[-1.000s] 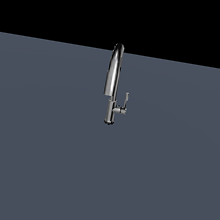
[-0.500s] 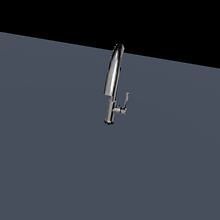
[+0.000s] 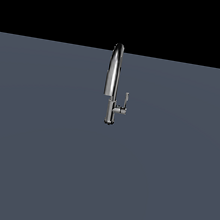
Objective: Turn on the faucet by rotating a designated handle.
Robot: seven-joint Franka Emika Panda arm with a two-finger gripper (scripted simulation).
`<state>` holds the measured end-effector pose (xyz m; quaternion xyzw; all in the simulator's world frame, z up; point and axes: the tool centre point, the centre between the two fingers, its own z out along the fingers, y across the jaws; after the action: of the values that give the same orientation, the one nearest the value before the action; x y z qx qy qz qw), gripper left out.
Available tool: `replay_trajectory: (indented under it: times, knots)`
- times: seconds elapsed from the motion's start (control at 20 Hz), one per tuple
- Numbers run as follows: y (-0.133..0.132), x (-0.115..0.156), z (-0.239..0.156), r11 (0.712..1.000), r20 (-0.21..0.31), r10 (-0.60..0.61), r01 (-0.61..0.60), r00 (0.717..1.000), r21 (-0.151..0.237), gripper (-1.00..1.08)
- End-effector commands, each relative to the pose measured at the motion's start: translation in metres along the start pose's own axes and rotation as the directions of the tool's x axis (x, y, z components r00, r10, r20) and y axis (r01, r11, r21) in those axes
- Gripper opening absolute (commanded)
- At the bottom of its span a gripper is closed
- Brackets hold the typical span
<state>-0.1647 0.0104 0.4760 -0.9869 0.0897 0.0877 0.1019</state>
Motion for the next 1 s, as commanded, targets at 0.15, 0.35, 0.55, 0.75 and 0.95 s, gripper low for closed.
replay_trajectory:
  times: [0.15,0.35,0.55,0.75,0.95]
  knots:
    - [-0.001,0.035,0.005,0.994,0.073,0.077,-0.082,0.994,0.073,-1.0]
    - [0.0,0.061,0.01,0.982,0.131,0.129,-0.145,0.983,0.123,-1.0]
    - [0.002,0.086,0.017,0.963,0.192,0.177,-0.211,0.965,0.17,-1.0]
    - [0.006,0.112,0.025,0.936,0.256,0.221,-0.278,0.941,0.214,-1.0]
    - [0.01,0.137,0.035,0.903,0.322,0.261,-0.348,0.91,0.252,-1.0]
